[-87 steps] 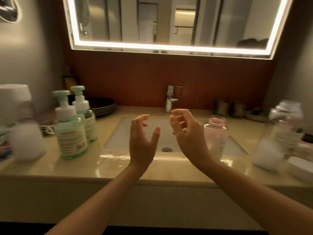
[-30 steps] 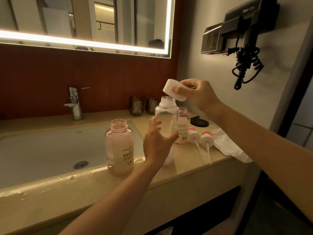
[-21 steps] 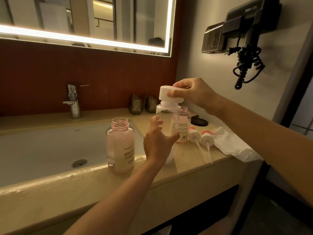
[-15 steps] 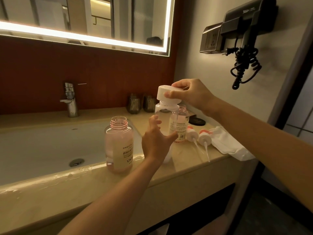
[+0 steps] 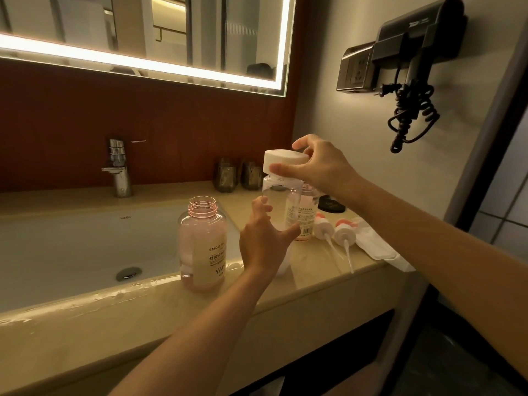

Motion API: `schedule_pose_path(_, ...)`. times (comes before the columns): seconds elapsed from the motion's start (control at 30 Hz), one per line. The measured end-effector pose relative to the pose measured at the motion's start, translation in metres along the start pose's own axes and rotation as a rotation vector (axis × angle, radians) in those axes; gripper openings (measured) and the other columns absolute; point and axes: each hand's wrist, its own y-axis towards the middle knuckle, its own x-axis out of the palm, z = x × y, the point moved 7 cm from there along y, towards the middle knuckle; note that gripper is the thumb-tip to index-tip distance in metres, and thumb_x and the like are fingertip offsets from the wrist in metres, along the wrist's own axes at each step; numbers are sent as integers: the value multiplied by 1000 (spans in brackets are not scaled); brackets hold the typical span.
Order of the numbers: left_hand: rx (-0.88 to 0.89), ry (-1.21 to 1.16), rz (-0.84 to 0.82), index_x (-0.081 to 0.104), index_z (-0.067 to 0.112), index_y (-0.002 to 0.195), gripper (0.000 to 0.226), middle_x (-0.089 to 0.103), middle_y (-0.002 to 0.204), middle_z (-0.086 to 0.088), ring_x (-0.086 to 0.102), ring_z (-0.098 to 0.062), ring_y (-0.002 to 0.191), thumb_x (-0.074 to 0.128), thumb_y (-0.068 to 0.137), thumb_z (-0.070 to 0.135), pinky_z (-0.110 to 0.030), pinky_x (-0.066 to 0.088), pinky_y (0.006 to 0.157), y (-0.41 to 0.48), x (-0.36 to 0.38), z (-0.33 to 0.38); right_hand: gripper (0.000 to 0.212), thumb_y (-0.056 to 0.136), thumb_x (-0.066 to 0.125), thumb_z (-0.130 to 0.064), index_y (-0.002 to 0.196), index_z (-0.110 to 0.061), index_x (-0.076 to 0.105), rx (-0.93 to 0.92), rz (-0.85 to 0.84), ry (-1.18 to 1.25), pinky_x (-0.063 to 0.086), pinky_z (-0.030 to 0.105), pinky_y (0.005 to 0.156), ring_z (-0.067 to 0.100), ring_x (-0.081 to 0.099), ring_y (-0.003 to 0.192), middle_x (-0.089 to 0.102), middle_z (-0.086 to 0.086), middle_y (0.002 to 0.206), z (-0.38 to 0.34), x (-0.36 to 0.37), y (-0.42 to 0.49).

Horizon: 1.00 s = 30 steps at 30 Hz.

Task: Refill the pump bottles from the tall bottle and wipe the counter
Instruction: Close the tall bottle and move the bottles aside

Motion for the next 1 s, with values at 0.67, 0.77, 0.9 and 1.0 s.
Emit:
schedule_pose_path(0.67, 4, 18, -18, 38, 17, 129, 78, 58, 119, 2, 59, -14, 100, 77, 67, 43, -25, 48, 75, -1, 0, -2, 71, 80, 56, -53, 140, -22, 32, -62, -331, -125, 36, 25, 86, 21, 44, 117, 41, 5, 140, -17, 6, 12)
schedule_pose_path(0.77, 4, 21, -25, 38, 17, 129, 78, 58, 120, 2, 59, -14, 101, 77, 67, 43, -24, 48, 76, -1, 0, -1, 66, 84, 60, -41, 140, -24, 31, -29, -398, -98, 36, 23, 86, 21, 44, 120, 42, 5, 138, -22, 3, 14)
schedule_pose_path(0.9, 4, 20, -35, 38, 17, 129, 78, 58, 119, 2, 59, -14, 100, 77, 67, 43, -25, 48, 76, -1, -1, -2, 62, 80, 61, -49, 131, -18, 44, -46, -278, -202, 43, 19, 72, 18, 49, 106, 50, 3, 122, -22, 6, 15)
schedule_pose_path(1.0, 5, 19, -40, 38, 17, 128, 77, 58, 119, 2, 59, -14, 100, 77, 67, 43, -25, 48, 76, -1, -1, -2, 86, 69, 48, -72, 139, -24, 34, 6, -289, -371, 41, 41, 99, 28, 38, 125, 32, 6, 143, -13, 13, 15)
